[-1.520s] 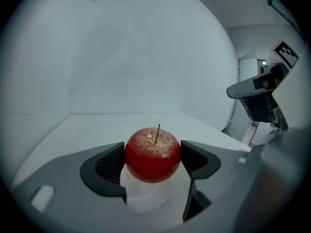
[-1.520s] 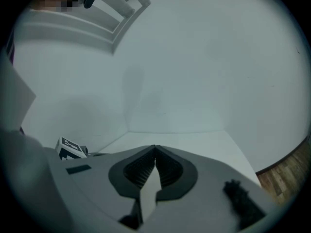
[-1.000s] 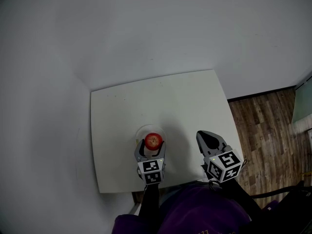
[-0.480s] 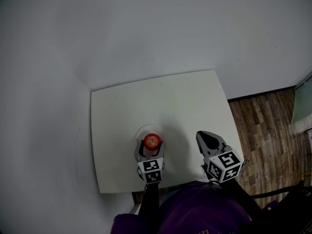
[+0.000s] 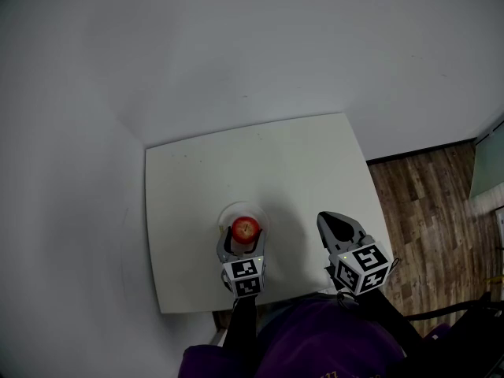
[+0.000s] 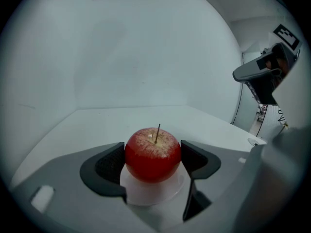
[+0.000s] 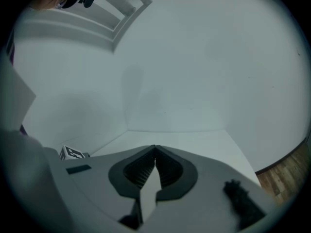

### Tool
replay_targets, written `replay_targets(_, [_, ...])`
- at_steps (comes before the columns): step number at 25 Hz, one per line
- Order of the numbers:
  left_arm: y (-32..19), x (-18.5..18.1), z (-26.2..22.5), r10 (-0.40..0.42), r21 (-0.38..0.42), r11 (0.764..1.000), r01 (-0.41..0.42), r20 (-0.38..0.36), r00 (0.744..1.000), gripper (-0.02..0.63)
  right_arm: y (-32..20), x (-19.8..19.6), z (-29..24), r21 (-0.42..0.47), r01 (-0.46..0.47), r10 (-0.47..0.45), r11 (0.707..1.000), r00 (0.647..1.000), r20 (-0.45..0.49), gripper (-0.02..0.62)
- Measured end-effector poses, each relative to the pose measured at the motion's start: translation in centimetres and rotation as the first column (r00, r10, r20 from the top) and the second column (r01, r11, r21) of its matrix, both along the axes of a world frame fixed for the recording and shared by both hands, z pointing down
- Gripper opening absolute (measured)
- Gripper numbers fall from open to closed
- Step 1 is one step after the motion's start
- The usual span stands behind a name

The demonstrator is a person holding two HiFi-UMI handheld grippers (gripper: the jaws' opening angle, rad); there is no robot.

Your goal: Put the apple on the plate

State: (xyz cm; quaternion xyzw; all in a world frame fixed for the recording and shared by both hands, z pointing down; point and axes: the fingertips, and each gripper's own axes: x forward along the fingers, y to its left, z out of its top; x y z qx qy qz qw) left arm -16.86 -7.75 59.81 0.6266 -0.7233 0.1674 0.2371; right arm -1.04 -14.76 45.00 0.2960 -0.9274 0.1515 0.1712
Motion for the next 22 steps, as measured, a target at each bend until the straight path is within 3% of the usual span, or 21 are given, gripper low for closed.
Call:
replay_targets(17, [-0.3, 0.2, -0.5, 0.016, 0.039, 0.999, -0.017, 0.011, 1.000, 0.381, -0.2, 0.2, 0.3, -0.003, 0.006, -0.006, 1.000, 1.000, 0.005, 0.011])
replay_targets(22, [-0.6, 0.3, -1.3, 0.017, 0.059, 0.998, -0.021, 0.062, 0.998, 0.390, -0.4, 0.4, 0.6, -0.004, 0.002, -0.002, 1.000, 1.000, 0.005, 0.011])
